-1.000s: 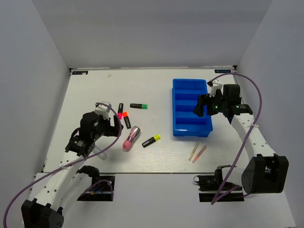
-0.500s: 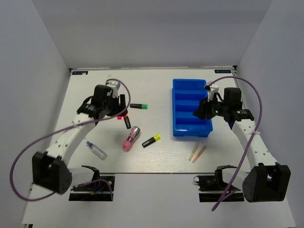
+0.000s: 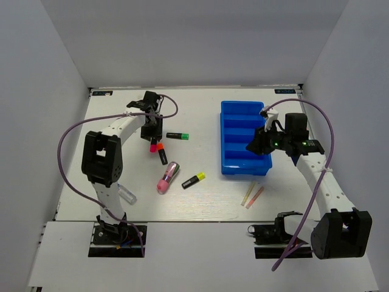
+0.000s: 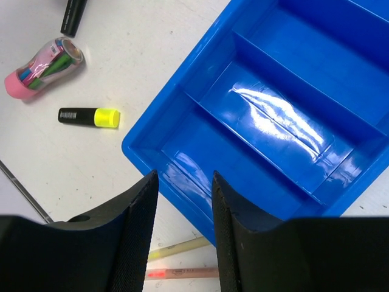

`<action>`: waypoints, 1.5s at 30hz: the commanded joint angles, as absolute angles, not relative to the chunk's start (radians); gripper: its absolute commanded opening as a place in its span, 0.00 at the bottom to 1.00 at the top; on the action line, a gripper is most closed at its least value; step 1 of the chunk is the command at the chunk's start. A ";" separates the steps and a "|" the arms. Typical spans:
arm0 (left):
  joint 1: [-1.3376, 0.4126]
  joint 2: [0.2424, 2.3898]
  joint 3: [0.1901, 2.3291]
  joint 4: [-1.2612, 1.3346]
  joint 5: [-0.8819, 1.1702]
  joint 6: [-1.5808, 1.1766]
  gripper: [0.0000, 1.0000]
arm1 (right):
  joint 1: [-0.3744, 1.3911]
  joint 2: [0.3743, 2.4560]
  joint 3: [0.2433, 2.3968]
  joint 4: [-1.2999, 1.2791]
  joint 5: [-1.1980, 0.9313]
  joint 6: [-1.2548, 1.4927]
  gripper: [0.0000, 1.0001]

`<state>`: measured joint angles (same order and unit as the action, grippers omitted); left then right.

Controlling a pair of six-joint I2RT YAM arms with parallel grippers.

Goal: Sort the stationery into containers
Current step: Grab a piece of stationery with the left arm

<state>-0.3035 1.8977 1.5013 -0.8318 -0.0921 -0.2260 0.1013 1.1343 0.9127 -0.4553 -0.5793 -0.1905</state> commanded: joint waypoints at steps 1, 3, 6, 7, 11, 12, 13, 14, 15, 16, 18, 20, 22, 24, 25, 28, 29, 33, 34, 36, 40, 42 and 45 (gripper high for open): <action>-0.270 1.916 1.563 -0.853 -0.118 -0.239 0.54 | 0.107 1.131 0.936 -0.465 -0.586 -0.201 0.44; -0.268 1.942 1.554 -0.836 -0.117 -0.238 0.56 | 0.112 1.124 0.937 -0.468 -0.584 -0.210 0.44; -0.268 1.968 1.548 -0.816 -0.124 -0.239 0.59 | 0.115 1.126 0.937 -0.471 -0.574 -0.210 0.46; -0.268 1.974 1.551 -0.812 -0.124 -0.239 0.59 | 0.118 1.124 0.936 -0.468 -0.572 -0.213 0.46; -0.267 2.020 1.566 -0.799 -0.130 -0.242 0.59 | 0.124 1.124 0.934 -0.468 -0.569 -0.219 0.47; -0.268 2.026 1.568 -0.781 -0.130 -0.241 0.59 | 0.124 1.126 0.931 -0.468 -0.568 -0.218 0.47; -0.268 2.037 1.571 -0.779 -0.129 -0.242 0.59 | 0.123 1.126 0.933 -0.468 -0.565 -0.219 0.47; -0.267 2.042 1.574 -0.773 -0.130 -0.242 0.59 | 0.126 1.130 0.931 -0.468 -0.566 -0.219 0.47; -0.270 2.048 1.577 -0.772 -0.132 -0.244 0.59 | 0.127 1.132 0.931 -0.469 -0.566 -0.221 0.47; -0.270 2.071 1.600 -0.772 -0.136 -0.242 0.59 | 0.129 1.137 0.931 -0.469 -0.569 -0.219 0.47; -0.267 2.088 1.626 -0.778 -0.146 -0.242 0.56 | 0.133 1.137 0.931 -0.468 -0.572 -0.219 0.48; -0.268 2.117 1.650 -0.782 -0.158 -0.247 0.55 | 0.132 1.138 0.930 -0.468 -0.571 -0.221 0.48; -0.268 2.132 1.657 -0.790 -0.179 -0.247 0.54 | 0.130 1.137 0.931 -0.468 -0.560 -0.219 0.48; -0.265 2.140 1.646 -0.785 -0.195 -0.247 0.54 | 0.132 1.137 0.933 -0.469 -0.554 -0.222 0.48; -0.270 2.141 1.640 -0.781 -0.199 -0.247 0.54 | 0.133 1.137 0.933 -0.469 -0.552 -0.222 0.48; -0.264 2.137 1.605 -0.765 -0.199 -0.241 0.52 | 0.133 1.138 0.936 -0.468 -0.552 -0.224 0.48; -0.259 2.137 1.586 -0.762 -0.199 -0.242 0.49 | 0.135 1.138 0.936 -0.468 -0.549 -0.225 0.48; -0.261 2.137 1.539 -0.758 -0.195 -0.259 0.30 | 0.137 1.134 0.934 -0.468 -0.548 -0.227 0.48; -0.261 2.137 1.533 -0.755 -0.193 -0.259 0.19 | 0.138 1.132 0.934 -0.471 -0.545 -0.226 0.48; -0.262 2.135 1.514 -0.746 -0.189 -0.264 0.08 | 0.137 1.129 0.933 -0.471 -0.543 -0.229 0.50; -0.249 2.094 1.537 -0.759 -0.187 -0.267 0.00 | 0.135 1.123 0.925 -0.471 -0.538 -0.233 0.79; -0.236 2.036 1.578 -0.756 -0.173 -0.273 0.00 | 0.137 1.124 0.925 -0.471 -0.541 -0.239 0.81; -0.235 1.968 1.664 -0.764 -0.123 -0.290 0.00 | 0.137 1.127 0.923 -0.471 -0.551 -0.239 0.80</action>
